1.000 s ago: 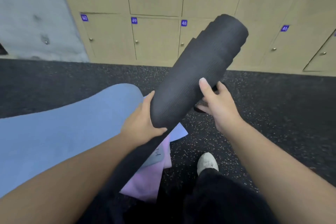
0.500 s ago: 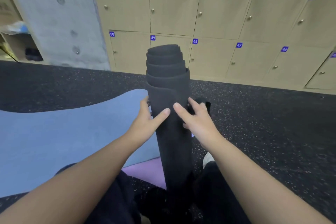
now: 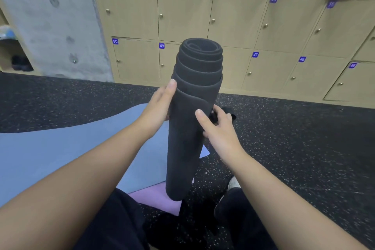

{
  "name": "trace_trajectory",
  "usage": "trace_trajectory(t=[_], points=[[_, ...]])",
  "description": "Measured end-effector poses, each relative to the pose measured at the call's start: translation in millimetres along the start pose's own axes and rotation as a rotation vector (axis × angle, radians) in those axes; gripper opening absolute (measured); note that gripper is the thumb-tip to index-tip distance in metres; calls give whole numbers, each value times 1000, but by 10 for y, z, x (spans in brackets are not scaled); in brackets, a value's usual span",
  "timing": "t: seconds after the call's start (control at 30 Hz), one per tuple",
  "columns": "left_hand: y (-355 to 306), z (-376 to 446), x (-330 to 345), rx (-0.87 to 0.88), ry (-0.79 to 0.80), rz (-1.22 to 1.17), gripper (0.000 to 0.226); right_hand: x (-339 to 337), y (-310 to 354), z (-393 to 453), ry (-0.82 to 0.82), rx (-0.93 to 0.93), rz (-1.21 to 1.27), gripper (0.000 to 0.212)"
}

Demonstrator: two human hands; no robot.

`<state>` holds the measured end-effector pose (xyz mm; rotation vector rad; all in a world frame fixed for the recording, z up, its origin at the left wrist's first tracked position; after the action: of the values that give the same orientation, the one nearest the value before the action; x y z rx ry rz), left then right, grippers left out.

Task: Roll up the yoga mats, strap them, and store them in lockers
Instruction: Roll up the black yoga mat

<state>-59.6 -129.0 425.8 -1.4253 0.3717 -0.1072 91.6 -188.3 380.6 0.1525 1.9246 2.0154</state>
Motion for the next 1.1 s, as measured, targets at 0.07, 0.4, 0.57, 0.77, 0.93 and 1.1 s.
trace_trajectory(t=[0.07,0.4,0.57,0.77,0.93,1.1], points=[[-116,94,63,-14,3,-35,45,-86,48,85,-23,-4,-10,98],[-216,695,493,-179,124,-208,62,-614,-32,513,-52,39,43,65],[-147,949,781,-229,232,-93,59,-815,-248,699,-113,122,62,81],[-51,1177,1070,-274,292,-69,61,-1084,-344,801,-162,184,-4,73],[104,1276,1308,-314,365,5,58,-1154,-481,800,-137,249,-88,52],[104,1385,1494,-317,431,70,52,-1230,-483,791,-171,269,-78,67]])
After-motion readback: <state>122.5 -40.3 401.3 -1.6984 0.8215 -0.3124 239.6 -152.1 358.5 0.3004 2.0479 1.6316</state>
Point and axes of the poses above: each hand's wrist, its own z-axis towards the middle knuckle, its own x-axis out of the palm, y = z × x, the point moved 8 cm from there along z, towards the middle knuckle, and after that the axes turned 4 degrees about z, right-handed, at the moved point
